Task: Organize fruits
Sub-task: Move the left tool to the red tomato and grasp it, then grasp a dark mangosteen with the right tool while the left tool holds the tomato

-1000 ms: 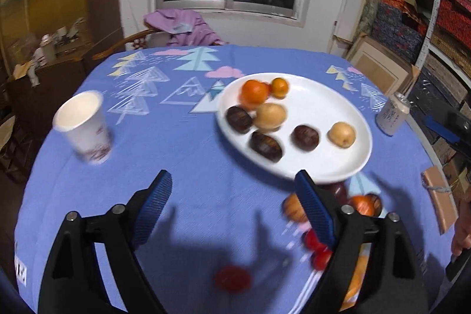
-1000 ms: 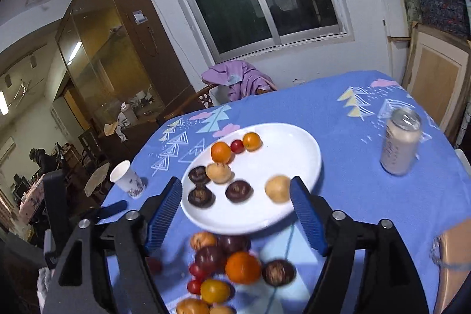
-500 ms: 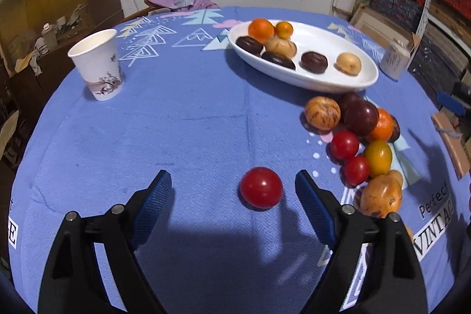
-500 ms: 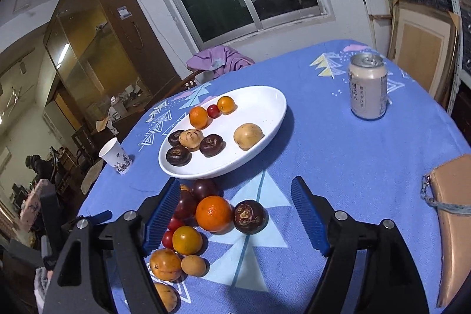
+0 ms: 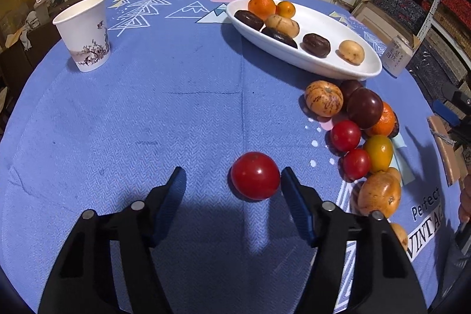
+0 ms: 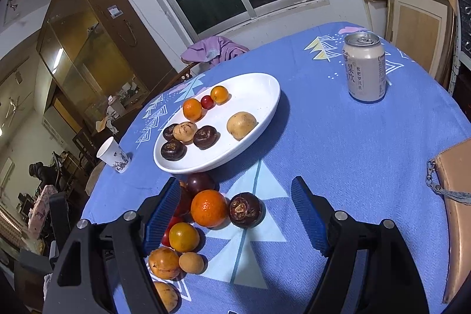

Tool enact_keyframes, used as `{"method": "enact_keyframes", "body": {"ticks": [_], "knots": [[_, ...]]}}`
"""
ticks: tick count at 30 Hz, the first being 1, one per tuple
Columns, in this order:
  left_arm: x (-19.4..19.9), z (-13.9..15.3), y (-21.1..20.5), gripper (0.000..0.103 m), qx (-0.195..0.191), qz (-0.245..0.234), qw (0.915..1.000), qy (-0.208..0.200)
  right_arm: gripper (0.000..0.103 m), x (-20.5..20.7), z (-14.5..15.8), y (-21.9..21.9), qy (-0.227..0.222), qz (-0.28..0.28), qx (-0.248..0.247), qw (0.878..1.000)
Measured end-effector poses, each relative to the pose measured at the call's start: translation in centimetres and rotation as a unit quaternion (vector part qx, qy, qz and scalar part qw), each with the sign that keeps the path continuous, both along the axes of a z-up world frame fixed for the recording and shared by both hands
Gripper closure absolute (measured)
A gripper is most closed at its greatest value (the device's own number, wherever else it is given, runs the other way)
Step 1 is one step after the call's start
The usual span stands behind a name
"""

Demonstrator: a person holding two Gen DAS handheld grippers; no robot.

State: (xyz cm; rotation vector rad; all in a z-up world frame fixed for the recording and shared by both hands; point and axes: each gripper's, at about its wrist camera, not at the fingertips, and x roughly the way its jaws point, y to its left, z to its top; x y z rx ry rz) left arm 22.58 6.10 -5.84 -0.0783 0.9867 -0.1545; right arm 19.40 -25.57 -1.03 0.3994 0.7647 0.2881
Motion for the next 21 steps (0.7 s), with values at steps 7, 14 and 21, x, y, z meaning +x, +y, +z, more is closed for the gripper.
{"method": "enact_keyframes", "body": {"ticks": [7,14,21], "knots": [[-0.4,0.2,-0.4,0.071,-0.031,-0.022,0.9993,0.005,0.024,0.1,-0.3,0.2,0.007,0.002,-0.004,1.000],[-1.2,1.2,-0.2,0.071,-0.007,-0.005,0.9997,-0.025,0.024,0.5,-0.9,0.3,0.017,0.008,-0.017,1.000],[-0.9,1.3,0.6,0.071,0.000,0.012,0.9996,-0.026,0.026,1.4,-3.1,2.2,0.052,0.031,-0.061,0.996]]}}
